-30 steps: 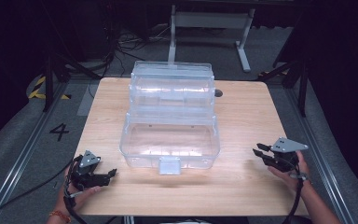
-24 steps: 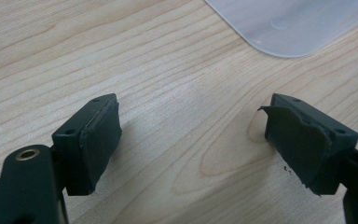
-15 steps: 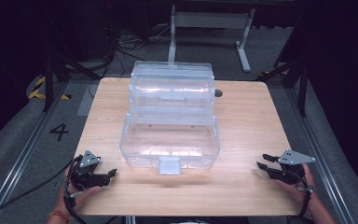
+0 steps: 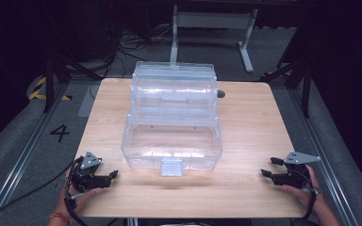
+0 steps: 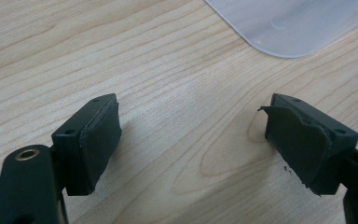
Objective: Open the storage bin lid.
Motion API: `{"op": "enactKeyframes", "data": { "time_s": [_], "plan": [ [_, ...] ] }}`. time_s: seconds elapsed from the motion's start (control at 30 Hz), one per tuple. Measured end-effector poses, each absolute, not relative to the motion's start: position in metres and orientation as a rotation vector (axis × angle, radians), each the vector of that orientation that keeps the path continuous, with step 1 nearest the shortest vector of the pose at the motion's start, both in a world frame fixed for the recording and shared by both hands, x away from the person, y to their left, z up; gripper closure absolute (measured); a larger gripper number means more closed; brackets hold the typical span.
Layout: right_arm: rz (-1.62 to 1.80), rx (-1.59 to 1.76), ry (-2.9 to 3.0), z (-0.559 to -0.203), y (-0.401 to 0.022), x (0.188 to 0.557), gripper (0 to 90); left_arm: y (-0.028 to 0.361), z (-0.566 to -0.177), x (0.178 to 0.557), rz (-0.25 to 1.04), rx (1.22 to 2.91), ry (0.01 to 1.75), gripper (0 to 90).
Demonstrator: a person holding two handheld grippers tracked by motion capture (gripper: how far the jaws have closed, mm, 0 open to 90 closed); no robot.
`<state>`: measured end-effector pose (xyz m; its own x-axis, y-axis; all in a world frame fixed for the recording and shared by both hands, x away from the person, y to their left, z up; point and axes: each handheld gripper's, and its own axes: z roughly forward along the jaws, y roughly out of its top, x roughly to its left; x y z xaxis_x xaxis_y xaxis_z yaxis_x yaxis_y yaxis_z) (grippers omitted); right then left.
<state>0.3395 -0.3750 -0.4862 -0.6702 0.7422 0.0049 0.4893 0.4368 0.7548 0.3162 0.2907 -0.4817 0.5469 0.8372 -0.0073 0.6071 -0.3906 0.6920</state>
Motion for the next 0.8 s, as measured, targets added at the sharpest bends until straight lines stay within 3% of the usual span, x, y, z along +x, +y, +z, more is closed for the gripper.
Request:
{"op": "enactKeyframes", "data": {
  "time_s": [0.8],
  "plan": [
    [1.073, 1.066, 2.36, -0.4863, -0.375, 0.3396, 28.6, 0.2913, -0.4814, 0.3174, 0.451, 2.142, 1.154, 17.9]
  ]
}}
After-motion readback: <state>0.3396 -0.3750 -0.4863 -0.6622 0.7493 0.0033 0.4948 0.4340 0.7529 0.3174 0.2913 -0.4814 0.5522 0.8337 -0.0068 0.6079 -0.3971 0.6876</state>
